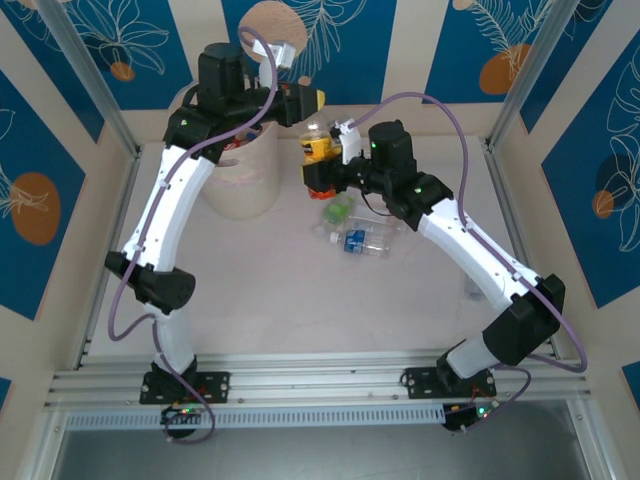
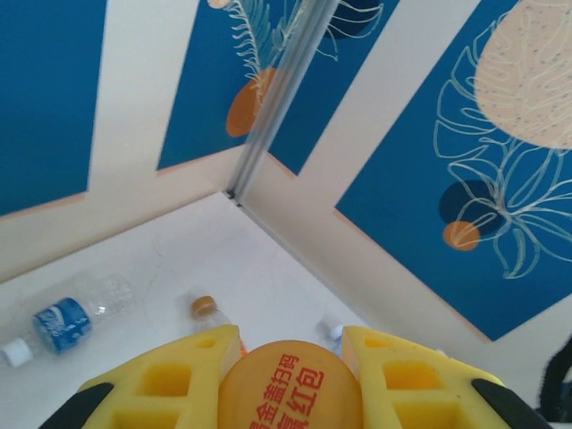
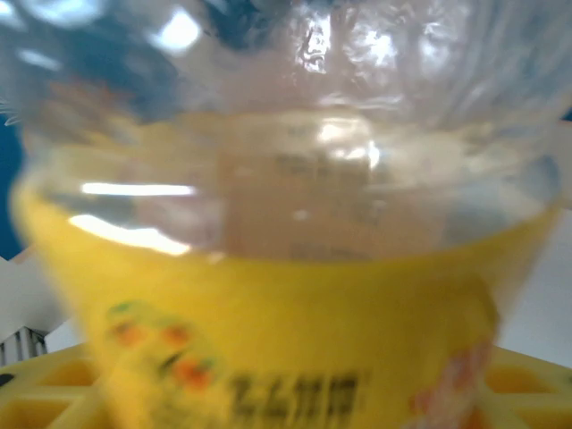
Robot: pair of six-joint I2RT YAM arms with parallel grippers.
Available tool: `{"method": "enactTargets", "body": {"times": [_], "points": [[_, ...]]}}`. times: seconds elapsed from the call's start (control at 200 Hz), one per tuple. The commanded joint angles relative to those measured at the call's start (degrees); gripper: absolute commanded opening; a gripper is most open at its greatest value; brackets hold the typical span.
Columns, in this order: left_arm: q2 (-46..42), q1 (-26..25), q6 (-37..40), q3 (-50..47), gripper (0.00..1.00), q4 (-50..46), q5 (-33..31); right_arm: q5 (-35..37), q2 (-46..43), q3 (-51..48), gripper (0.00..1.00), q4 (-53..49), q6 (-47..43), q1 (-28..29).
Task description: Put the plastic bottles in the bin
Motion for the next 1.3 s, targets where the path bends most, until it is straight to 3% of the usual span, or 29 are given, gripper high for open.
{"method": "enactTargets", "body": {"times": [0.0, 0.125, 0.475, 0.71, 0.84, 1.295], "points": [[-2.62, 0.00, 3.79, 2.07, 0.00, 0.93, -4.76, 0.56, -0.92, 3.17, 0.78, 0.45, -0.18, 0.51], [-3.84, 0.99, 4.86, 2.07, 0.00, 1.53, -7.11, 1.29, -1.57, 3.67, 1.00, -0.70, -0.43, 0.52], [-8.09, 11.52, 3.21, 3.04, 0.00, 2.40, -11.13, 9.25, -9.31, -1.35, 0.99, -2.71, 0.28, -0.01], [-8.91, 18.92, 3.72, 2.49, 0.00, 2.23, -17.98, 23.97, -12.17, -4.23, 0.99, -9.68, 5.14, -0.78], [-7.32, 21.43, 2.95, 0.28, 0.00, 6.87, -22.35, 29.95, -12.00, -4.88, 0.99, -14.26, 9.27, -2.05], [7.35, 24.19, -7.05, 4.59, 0.00, 11.71, -22.78, 30.30, -13.91, -9.20, 0.99, -25.27, 21.07, -10.48]]}}
